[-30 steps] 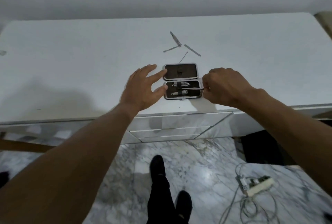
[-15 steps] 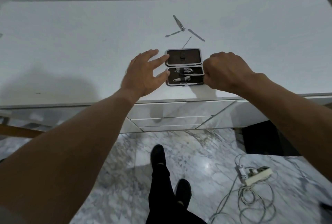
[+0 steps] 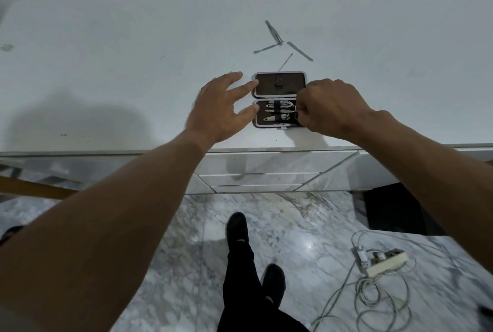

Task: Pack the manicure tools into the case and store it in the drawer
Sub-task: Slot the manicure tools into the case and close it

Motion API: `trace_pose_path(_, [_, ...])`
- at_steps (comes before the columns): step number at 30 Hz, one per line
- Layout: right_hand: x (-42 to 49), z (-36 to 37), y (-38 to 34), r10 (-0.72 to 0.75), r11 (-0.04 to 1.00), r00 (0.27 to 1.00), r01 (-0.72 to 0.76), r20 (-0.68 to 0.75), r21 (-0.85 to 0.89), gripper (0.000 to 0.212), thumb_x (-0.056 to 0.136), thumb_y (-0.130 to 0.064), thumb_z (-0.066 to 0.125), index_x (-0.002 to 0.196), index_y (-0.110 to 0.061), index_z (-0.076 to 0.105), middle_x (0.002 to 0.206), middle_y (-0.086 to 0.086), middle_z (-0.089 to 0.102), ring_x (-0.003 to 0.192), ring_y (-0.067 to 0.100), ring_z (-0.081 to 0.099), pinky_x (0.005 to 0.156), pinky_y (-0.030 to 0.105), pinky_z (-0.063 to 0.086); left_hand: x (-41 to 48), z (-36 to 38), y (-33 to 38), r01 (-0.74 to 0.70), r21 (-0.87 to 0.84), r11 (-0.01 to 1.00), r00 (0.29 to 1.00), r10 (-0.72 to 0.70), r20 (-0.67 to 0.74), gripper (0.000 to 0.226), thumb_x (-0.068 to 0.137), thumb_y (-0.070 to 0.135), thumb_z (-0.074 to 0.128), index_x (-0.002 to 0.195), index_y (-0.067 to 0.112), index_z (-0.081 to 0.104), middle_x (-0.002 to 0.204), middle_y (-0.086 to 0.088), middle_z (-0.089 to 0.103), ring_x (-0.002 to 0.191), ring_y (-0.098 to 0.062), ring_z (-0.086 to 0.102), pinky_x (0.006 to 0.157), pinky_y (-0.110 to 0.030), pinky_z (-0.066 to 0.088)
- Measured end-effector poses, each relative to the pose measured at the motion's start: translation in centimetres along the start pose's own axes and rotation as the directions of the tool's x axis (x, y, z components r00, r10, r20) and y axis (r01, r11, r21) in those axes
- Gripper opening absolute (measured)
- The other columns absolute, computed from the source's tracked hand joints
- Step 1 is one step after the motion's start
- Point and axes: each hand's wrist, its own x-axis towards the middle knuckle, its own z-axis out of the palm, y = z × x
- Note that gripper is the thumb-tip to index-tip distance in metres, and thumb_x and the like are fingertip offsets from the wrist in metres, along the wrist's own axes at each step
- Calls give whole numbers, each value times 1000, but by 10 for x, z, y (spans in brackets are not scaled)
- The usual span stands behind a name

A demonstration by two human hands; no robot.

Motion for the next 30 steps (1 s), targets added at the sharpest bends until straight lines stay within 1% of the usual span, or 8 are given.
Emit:
trace_pose_path(5, [-2, 1, -1, -13, 1000, 1000, 13, -8, 25, 16, 83, -18, 54, 86, -8, 66, 95, 13, 65, 76, 39, 59, 60, 33, 40, 0, 0, 0, 0, -3, 1000, 1000, 0, -5, 58, 87, 61, 44, 139, 37, 51, 149, 2, 45, 139, -17, 37, 116, -41, 28])
trace_pose_path(10, [-2, 4, 1, -33, 999, 999, 34, -40, 14, 18, 89, -16, 50, 94, -10, 66, 101, 12, 64, 81, 39, 60, 60, 32, 37, -1, 0, 1, 1, -8, 1000, 1000, -1, -14, 55, 89, 58, 48, 139, 36, 51, 148, 2, 46, 139, -17, 37, 115, -39, 27])
trace_pose_path(16, [-2, 6, 2, -19, 999, 999, 21, -38, 49, 20, 90, -17, 48, 95, -10, 66, 102, 12, 64, 83, 39, 60, 62, 32, 39, 0, -1, 1, 0, 17, 1000, 1000, 0, 4, 56, 90, 58, 46, 141, 37, 49, 150, 2, 44, 140, -17, 36, 115, -41, 27])
trace_pose_path(19, [-1, 5, 3, -7, 995, 1000, 9, -20, 95, 19, 87, -18, 50, 90, -12, 67, 99, 12, 66, 81, 38, 60, 62, 31, 40, -1, -1, 0, 5, 6, 1000, 1000, -5, -1, 55, 89, 58, 48, 140, 38, 49, 150, 3, 44, 140, -17, 35, 116, -40, 27])
trace_pose_path(21, [0, 1, 5, 15, 988, 1000, -12, -15, 153, 18, 84, -20, 53, 86, -16, 70, 94, 9, 69, 79, 36, 61, 63, 31, 45, -1, 0, 0, 4, -3, 1000, 1000, -4, -8, 53, 89, 57, 51, 139, 38, 50, 149, 3, 45, 140, -17, 36, 116, -40, 27])
trace_pose_path(25, [11, -6, 11, 84, 968, 996, -73, -33, 242, 17, 81, -20, 56, 86, -20, 72, 92, 6, 71, 81, 34, 62, 68, 34, 51, 0, 0, 2, 9, 4, 1000, 1000, -9, -14, 54, 90, 57, 51, 139, 36, 51, 149, 2, 46, 139, -18, 37, 116, -41, 28])
trace_pose_path(27, [19, -7, 12, 113, 960, 994, -111, 6, 257, 16, 79, -21, 57, 86, -21, 71, 92, 6, 72, 82, 34, 63, 71, 36, 54, 0, -1, 2, 13, 8, 1000, 1000, -13, -6, 55, 90, 58, 50, 141, 36, 49, 149, 2, 45, 140, -18, 37, 116, -41, 27])
trace_pose_path(30, [29, -11, 13, 127, 947, 984, -158, 124, 281, 14, 75, -23, 58, 82, -24, 70, 90, 6, 72, 82, 33, 65, 72, 35, 55, 0, -3, 3, 17, -1, 1000, 1000, -17, 6, 57, 89, 59, 48, 142, 36, 47, 150, 2, 44, 140, -17, 36, 117, -40, 26])
